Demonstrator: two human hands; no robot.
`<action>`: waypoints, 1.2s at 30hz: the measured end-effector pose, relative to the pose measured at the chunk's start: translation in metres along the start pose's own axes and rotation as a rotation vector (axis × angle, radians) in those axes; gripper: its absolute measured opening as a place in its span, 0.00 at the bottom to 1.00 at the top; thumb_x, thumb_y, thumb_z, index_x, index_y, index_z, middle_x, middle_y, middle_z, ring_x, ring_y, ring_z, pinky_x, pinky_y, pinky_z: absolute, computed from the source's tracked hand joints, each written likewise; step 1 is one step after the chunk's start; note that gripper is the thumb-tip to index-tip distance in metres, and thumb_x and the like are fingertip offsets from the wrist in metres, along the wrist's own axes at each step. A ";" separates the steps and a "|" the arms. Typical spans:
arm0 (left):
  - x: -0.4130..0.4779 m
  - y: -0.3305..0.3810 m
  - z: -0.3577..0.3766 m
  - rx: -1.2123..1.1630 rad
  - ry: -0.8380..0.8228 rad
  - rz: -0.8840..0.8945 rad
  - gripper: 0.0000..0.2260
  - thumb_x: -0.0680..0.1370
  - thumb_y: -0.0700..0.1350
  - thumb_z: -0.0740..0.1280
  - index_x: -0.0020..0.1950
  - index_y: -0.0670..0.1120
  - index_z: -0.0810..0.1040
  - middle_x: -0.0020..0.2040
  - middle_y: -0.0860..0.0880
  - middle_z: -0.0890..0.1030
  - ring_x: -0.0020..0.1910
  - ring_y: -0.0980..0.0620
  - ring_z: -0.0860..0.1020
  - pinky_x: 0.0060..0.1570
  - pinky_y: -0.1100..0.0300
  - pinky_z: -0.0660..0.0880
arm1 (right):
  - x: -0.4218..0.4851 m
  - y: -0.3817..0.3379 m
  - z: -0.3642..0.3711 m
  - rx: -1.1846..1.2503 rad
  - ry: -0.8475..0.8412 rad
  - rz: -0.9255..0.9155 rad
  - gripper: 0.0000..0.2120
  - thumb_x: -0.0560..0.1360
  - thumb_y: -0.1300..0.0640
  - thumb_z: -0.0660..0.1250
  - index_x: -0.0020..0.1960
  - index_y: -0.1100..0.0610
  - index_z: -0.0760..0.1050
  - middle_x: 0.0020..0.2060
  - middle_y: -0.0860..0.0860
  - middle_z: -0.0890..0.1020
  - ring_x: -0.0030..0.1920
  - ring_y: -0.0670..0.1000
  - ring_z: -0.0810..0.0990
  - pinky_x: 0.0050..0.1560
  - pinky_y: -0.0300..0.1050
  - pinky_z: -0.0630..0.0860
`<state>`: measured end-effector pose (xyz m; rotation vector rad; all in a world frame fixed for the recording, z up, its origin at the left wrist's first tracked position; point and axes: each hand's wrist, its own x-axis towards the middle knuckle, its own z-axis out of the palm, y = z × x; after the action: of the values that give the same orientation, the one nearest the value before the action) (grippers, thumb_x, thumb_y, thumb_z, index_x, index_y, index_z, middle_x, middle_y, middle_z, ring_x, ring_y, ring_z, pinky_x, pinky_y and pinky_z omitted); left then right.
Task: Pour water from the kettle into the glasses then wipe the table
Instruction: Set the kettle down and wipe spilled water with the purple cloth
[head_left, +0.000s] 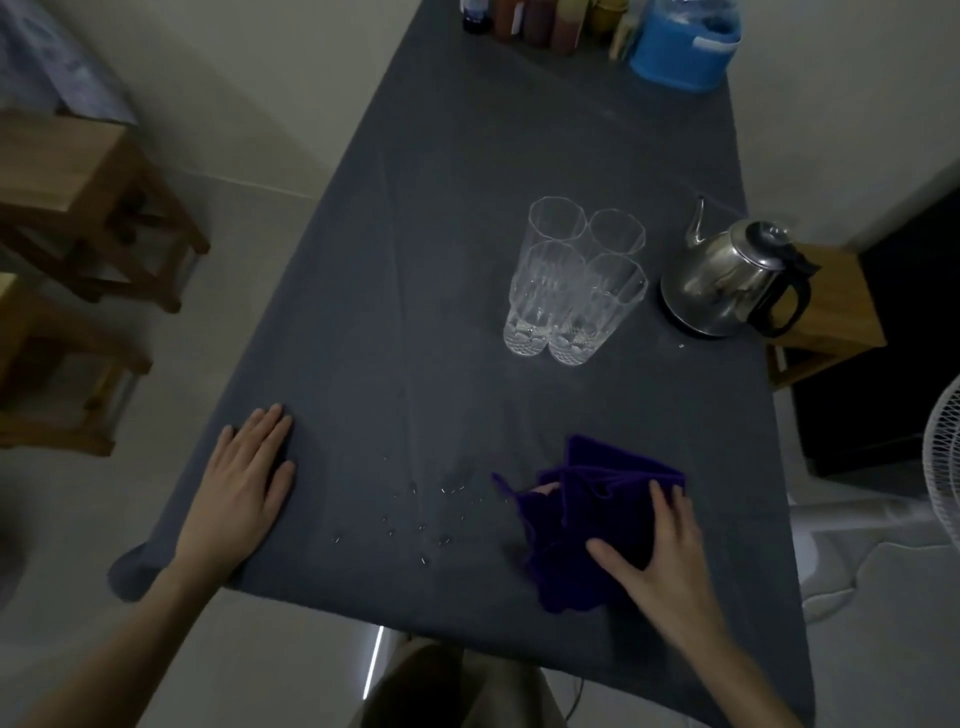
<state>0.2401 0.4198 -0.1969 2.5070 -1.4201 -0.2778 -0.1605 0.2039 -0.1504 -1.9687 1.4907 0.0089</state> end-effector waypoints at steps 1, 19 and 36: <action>0.000 0.002 0.000 0.007 0.003 -0.008 0.27 0.81 0.56 0.48 0.76 0.43 0.61 0.77 0.46 0.62 0.76 0.50 0.56 0.76 0.52 0.46 | 0.002 -0.005 0.009 -0.078 -0.006 0.016 0.65 0.53 0.16 0.55 0.79 0.52 0.46 0.79 0.56 0.44 0.78 0.56 0.42 0.76 0.58 0.43; 0.001 -0.002 0.002 0.055 0.048 0.008 0.25 0.81 0.54 0.50 0.75 0.43 0.63 0.76 0.46 0.63 0.76 0.50 0.57 0.76 0.52 0.47 | 0.027 -0.049 0.059 -0.081 0.088 -0.414 0.27 0.77 0.33 0.49 0.73 0.40 0.62 0.77 0.50 0.58 0.78 0.48 0.53 0.73 0.63 0.60; 0.000 -0.006 0.002 0.091 0.006 0.005 0.23 0.81 0.47 0.51 0.76 0.44 0.61 0.76 0.46 0.61 0.76 0.50 0.57 0.76 0.53 0.44 | 0.030 -0.222 0.146 -0.265 -0.256 -0.756 0.56 0.62 0.21 0.60 0.79 0.48 0.43 0.79 0.55 0.40 0.77 0.53 0.34 0.76 0.61 0.42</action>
<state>0.2445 0.4221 -0.2003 2.5732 -1.4684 -0.2084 0.0952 0.2807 -0.1660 -2.5201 0.5440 0.1311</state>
